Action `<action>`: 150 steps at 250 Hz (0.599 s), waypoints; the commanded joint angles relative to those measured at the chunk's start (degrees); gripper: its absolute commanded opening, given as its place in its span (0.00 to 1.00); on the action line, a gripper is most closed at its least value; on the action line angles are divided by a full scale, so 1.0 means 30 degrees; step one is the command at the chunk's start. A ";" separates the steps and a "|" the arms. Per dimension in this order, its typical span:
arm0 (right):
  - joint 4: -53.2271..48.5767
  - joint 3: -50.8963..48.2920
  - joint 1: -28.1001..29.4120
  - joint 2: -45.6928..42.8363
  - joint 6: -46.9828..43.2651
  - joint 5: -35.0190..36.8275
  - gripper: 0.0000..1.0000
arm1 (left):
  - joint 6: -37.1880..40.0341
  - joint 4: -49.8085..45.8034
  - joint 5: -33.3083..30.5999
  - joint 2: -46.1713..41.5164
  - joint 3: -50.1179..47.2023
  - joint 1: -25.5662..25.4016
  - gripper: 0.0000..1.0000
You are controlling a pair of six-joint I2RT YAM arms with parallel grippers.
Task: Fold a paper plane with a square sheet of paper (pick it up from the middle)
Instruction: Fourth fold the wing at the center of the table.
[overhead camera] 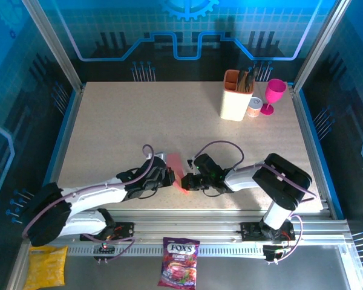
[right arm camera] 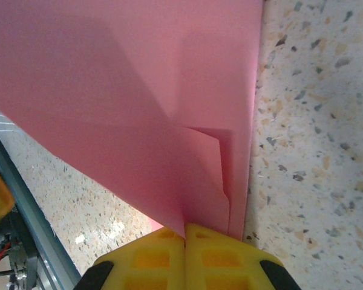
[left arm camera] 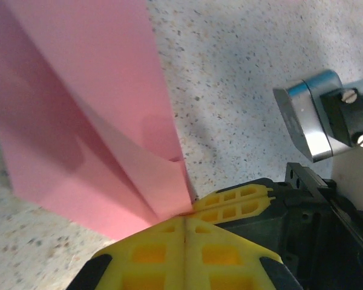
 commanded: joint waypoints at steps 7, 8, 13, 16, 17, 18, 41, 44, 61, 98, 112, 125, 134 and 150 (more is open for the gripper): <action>-0.2221 -0.1195 0.0011 0.1912 0.0411 0.0066 0.00 | 0.1299 0.2181 0.0826 0.0988 -0.0154 -0.0049 0.00; -0.2221 -0.1196 0.0010 0.1916 0.0404 0.0074 0.00 | 0.1300 0.2212 0.0824 0.1016 -0.0146 -0.0108 0.00; -0.1754 -0.1251 -0.0019 0.1962 0.0427 0.0030 0.00 | 0.1345 0.2327 0.0823 0.1143 -0.0163 -0.0051 0.00; -0.1679 -0.1277 -0.0035 0.1979 0.0448 0.0008 0.00 | 0.1336 0.2389 0.0799 0.1236 -0.0148 -0.0031 0.00; -0.1657 -0.1295 -0.0042 0.1993 0.0436 0.0001 0.00 | 0.1348 0.2404 0.0810 0.1258 -0.0142 -0.0011 0.00; -0.1646 -0.1305 -0.0046 0.2000 0.0446 -0.0003 0.00 | 0.1354 0.2412 0.0801 0.1283 -0.0154 -0.0016 0.00; -0.1242 -0.1446 -0.0138 0.2196 0.0523 -0.0237 0.00 | 0.1502 0.2843 0.0647 0.1935 -0.0032 0.0074 0.00; -0.1227 -0.1459 -0.0160 0.2232 0.0514 -0.0241 0.00 | 0.1506 0.2945 0.0645 0.2013 -0.0007 0.0109 0.00; -0.0979 -0.1536 -0.0189 0.2389 0.0549 -0.0355 0.00 | 0.1507 0.3432 0.0704 0.2488 0.0038 0.0242 0.00; -0.0699 -0.1694 -0.0226 0.2563 0.0585 -0.0503 0.00 | 0.1505 0.4164 0.0982 0.3535 0.0318 0.0700 0.00; -0.0662 -0.1724 -0.0255 0.2609 0.0576 -0.0500 0.00 | 0.1477 0.4421 0.1124 0.3941 0.0439 0.0853 0.00; -0.0648 -0.1774 -0.0254 0.2623 0.0546 -0.0531 0.00 | 0.1495 0.4550 0.1227 0.4249 0.0558 0.0961 0.00; -0.0641 -0.1774 -0.0255 0.2666 0.0520 -0.0535 0.00 | 0.1486 0.4691 0.1315 0.4430 0.0637 0.1032 0.00; -0.0615 -0.1838 -0.0240 0.2651 0.0491 -0.0535 0.00 | 0.1506 0.4900 0.1417 0.4701 0.0763 0.1130 0.00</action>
